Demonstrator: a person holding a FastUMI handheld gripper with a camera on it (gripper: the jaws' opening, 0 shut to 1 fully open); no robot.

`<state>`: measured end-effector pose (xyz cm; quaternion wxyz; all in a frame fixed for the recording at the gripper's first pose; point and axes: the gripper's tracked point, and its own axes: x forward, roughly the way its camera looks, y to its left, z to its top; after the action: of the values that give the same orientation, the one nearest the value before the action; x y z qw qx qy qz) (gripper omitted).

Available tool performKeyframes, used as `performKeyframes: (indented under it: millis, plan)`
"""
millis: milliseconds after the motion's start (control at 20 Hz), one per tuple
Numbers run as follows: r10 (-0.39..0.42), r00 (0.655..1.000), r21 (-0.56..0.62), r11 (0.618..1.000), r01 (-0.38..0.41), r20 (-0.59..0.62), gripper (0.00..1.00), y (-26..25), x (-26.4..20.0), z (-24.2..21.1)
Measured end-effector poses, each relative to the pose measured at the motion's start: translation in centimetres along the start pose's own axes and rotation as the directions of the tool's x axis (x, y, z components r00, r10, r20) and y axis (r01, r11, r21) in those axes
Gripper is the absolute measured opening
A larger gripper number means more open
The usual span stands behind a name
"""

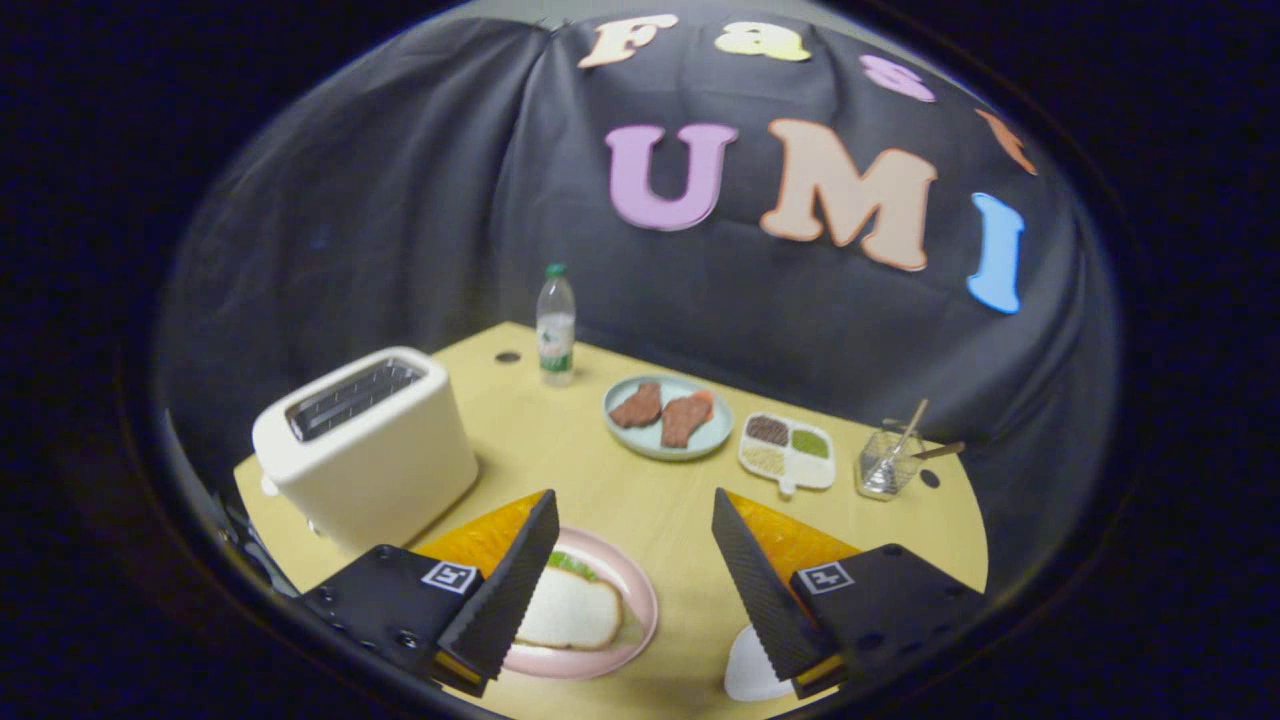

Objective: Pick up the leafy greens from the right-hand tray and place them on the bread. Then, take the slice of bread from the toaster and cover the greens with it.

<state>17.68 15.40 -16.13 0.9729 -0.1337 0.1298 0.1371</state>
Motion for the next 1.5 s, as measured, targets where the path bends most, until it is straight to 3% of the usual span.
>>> performKeyframes:
  millis: [250, 450, 900, 1500]
  plan:
    - [-0.149, 0.968, 0.132, 0.983, 0.124, 0.202, 0.99, -3.7, -4.2, 7.2]
    - [-0.199, 0.934, 0.104, 0.979, 0.175, 0.296, 0.99, -4.1, -7.7, 10.1]
    - [-0.275, 0.905, 0.118, 0.961, 0.249, 0.325, 0.99, -2.1, -12.6, 11.5]
    - [-0.310, 0.900, 0.181, 0.947, 0.265, 0.305, 0.99, -4.1, -15.1, 10.6]
